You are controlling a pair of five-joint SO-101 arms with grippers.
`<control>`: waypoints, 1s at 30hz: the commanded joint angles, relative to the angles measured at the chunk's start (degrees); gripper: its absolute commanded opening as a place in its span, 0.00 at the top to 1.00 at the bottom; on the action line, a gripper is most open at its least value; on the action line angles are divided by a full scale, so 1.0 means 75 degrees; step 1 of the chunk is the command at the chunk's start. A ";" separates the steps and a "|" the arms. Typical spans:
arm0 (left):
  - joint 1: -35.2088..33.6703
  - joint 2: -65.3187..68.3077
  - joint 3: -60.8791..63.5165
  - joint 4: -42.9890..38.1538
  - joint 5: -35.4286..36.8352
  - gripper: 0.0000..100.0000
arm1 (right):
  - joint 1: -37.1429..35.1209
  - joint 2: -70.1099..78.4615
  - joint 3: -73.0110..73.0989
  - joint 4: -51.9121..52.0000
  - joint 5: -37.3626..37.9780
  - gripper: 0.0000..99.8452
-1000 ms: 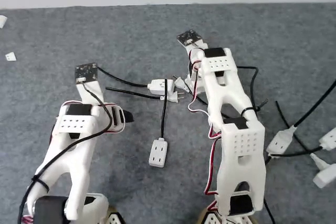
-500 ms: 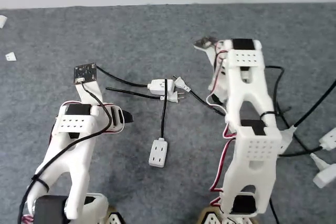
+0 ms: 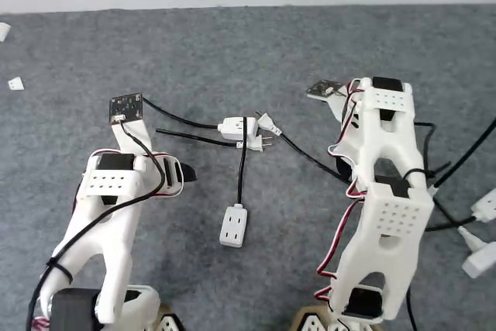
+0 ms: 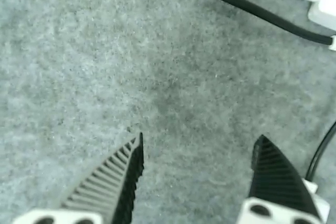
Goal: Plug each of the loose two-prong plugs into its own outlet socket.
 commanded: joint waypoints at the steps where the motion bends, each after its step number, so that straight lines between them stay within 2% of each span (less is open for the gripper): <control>1: -0.0012 0.0012 -0.0322 -0.0223 -0.0059 0.69 | 0.0041 -0.0041 -0.0047 0.0006 0.0176 0.94; 4: -0.0012 0.0012 -0.0322 -0.0223 -0.0059 0.69 | 0.0006 -0.0088 -0.0070 0.0463 0.0598 0.93; 8: 0.0000 0.0012 -0.0322 -0.0223 -0.0070 0.69 | 0.0029 -0.0486 -0.0035 0.0592 0.0574 0.89; 18: 0.0000 0.0012 -0.0311 -0.0223 -0.0070 0.69 | -0.0088 -0.0955 -0.0012 0.1119 0.0574 0.89; 21: 0.0000 0.0012 -0.0311 -0.0223 -0.0070 0.69 | -0.0088 -0.1049 0.0211 0.1061 0.0234 0.89; 26: 0.0000 0.0012 -0.0311 -0.0223 -0.0070 0.69 | -0.0135 -0.2081 0.1453 0.0217 -0.0340 0.90; 30: 0.0000 0.0012 -0.0311 -0.0223 -0.0070 0.69 | -0.0111 -0.3182 0.3012 -0.1483 -0.0926 0.90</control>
